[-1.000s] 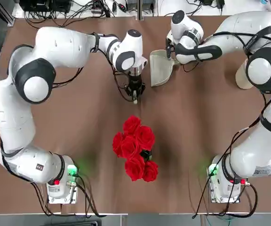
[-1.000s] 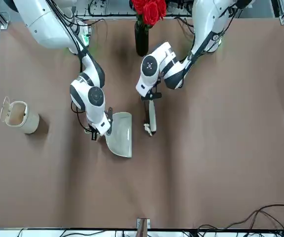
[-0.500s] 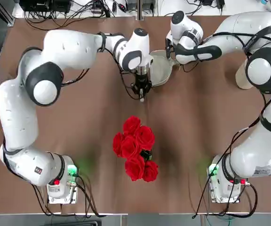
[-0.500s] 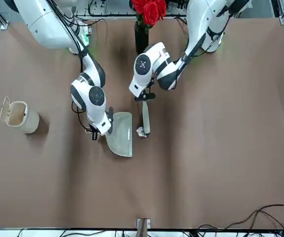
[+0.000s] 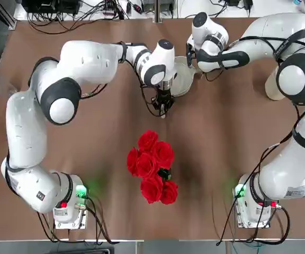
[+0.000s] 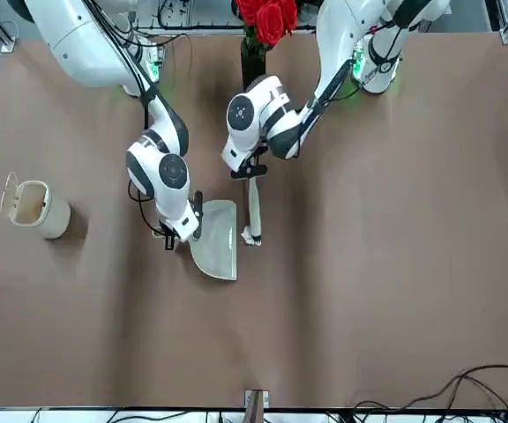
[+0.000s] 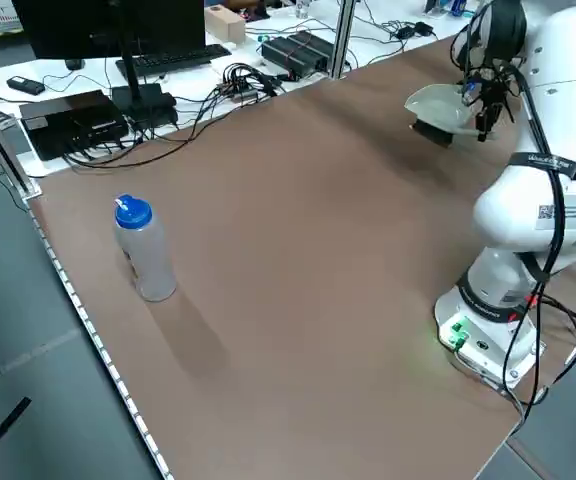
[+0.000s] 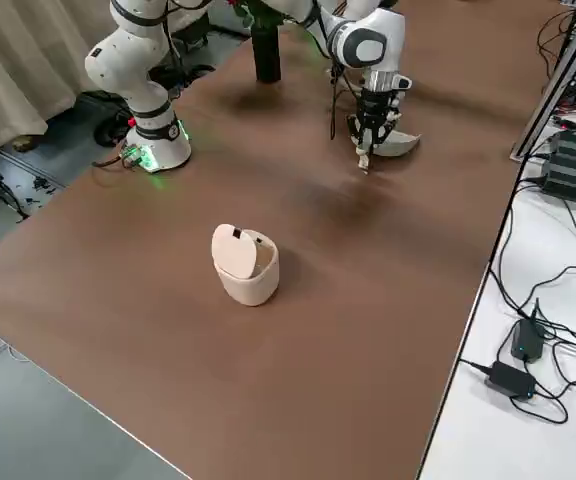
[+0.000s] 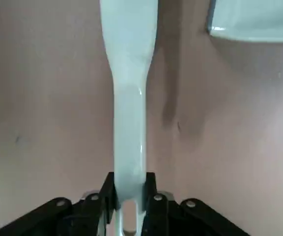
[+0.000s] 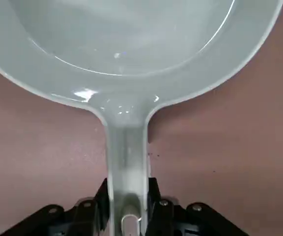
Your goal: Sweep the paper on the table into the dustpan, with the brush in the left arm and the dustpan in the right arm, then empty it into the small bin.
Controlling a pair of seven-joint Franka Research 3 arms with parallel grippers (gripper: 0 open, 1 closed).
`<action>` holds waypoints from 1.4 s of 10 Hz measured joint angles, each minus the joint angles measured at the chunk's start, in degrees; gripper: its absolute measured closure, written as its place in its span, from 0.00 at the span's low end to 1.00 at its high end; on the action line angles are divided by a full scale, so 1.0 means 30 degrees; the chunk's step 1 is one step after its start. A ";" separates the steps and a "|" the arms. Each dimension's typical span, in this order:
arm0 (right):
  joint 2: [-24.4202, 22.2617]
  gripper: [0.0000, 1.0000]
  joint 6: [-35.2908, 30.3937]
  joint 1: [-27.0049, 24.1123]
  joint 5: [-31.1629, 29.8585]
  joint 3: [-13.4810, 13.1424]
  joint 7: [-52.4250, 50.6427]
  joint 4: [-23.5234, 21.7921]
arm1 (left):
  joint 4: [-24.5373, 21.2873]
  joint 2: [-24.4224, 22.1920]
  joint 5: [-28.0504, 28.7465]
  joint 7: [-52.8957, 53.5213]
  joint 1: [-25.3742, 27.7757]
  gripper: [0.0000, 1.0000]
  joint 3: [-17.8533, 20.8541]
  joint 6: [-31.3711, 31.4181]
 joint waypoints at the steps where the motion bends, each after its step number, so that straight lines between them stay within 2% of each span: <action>1: 0.0002 0.67 0.0000 0.0000 0.0000 0.0000 0.0002 0.0000 | 0.0054 0.0000 0.0000 0.0000 0.0108 0.73 0.0004 -0.0005; 8: 0.0020 0.67 0.0002 0.0048 -0.0002 0.0006 0.0016 0.0028 | 0.0476 0.0281 0.0000 -0.0002 -0.0516 0.73 0.0000 0.1254; 14: 0.0414 0.67 -0.0031 0.0322 -0.0002 0.0484 0.0842 0.0421 | 0.0732 0.0473 0.0000 -0.0004 -0.0512 0.73 0.0055 0.1322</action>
